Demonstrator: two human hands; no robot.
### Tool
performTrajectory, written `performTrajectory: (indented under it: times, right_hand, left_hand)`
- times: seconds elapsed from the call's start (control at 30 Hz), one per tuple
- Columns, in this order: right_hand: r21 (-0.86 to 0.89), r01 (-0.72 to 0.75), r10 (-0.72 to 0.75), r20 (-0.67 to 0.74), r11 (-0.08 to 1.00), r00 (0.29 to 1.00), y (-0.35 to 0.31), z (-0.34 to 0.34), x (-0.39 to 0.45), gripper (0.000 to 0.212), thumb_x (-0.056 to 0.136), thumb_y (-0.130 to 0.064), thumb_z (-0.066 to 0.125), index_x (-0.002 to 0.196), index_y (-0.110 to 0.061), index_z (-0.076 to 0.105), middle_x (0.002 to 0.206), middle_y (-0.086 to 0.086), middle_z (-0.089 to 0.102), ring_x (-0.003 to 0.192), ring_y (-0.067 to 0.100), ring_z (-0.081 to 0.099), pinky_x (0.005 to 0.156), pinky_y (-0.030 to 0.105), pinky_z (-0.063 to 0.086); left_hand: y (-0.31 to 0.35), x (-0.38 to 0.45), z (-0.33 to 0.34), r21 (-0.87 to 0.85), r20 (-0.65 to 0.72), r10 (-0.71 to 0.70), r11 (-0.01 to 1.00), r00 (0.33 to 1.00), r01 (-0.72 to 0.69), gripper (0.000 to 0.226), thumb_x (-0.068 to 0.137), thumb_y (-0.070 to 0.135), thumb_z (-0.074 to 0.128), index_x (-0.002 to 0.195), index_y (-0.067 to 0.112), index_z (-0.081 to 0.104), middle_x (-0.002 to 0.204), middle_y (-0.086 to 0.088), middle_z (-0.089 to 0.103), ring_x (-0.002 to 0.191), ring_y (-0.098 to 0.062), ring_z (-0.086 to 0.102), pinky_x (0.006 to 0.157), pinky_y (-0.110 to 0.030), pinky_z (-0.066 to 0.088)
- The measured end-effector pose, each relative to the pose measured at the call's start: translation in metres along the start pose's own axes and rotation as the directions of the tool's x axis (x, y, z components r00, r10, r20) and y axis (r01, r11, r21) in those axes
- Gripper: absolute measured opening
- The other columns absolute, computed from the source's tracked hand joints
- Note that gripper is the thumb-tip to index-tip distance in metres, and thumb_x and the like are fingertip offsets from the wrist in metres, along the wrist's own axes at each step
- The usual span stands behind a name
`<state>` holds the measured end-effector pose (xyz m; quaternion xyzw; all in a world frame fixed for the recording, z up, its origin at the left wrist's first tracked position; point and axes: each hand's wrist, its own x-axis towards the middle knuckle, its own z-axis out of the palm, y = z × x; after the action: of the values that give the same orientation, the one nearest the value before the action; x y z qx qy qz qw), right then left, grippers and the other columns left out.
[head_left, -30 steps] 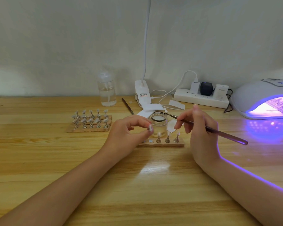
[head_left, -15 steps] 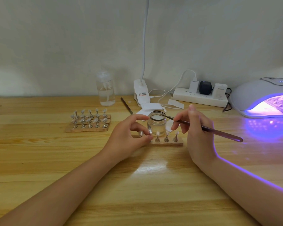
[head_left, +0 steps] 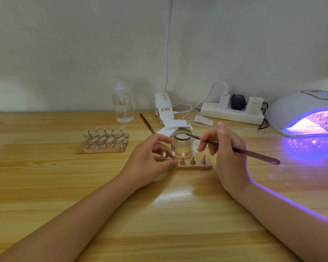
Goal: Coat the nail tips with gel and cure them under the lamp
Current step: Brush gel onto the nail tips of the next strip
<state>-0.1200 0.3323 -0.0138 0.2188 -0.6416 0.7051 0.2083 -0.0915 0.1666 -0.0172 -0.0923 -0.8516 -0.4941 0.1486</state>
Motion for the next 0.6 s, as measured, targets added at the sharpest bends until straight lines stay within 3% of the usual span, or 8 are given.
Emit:
performTrajectory:
  times: [0.27,0.47,0.6]
  right_hand:
    - [-0.004,-0.015,0.015,-0.006,1.0,1.0,-0.001,0.001,0.001,0.042,0.092,-0.027,0.034,0.062,-0.011,0.059,0.053,0.003,0.058,0.05,0.0,0.049,0.056,0.009,0.037]
    - [-0.008,-0.014,0.014,-0.002,1.0,1.0,-0.001,0.002,0.001,0.041,0.091,-0.026,0.035,0.061,-0.011,0.059,0.053,0.005,0.058,0.05,0.0,0.048,0.056,0.01,0.037]
    - [-0.003,-0.015,0.015,0.011,1.0,1.0,-0.002,0.001,0.0,0.04,0.091,-0.024,0.035,0.062,-0.01,0.058,0.054,0.008,0.057,0.05,0.0,0.049,0.056,0.009,0.037]
  left_hand:
    - [0.002,0.002,-0.005,0.081,0.113,-0.039,0.996,0.993,0.03,0.038,0.066,0.022,0.08,0.088,0.035,0.052,0.076,0.016,0.065,0.072,0.007,0.057,0.067,-0.001,0.038]
    - [0.007,0.005,-0.019,0.065,0.24,-0.095,0.995,0.966,0.082,0.033,0.069,0.016,0.078,0.091,0.03,0.058,0.079,0.011,0.064,0.067,0.009,0.054,0.066,-0.006,0.043]
    - [0.011,0.004,-0.021,0.09,0.259,-0.115,0.991,0.959,0.095,0.026,0.07,0.024,0.077,0.09,0.03,0.06,0.085,0.009,0.064,0.07,0.003,0.056,0.07,-0.013,0.047]
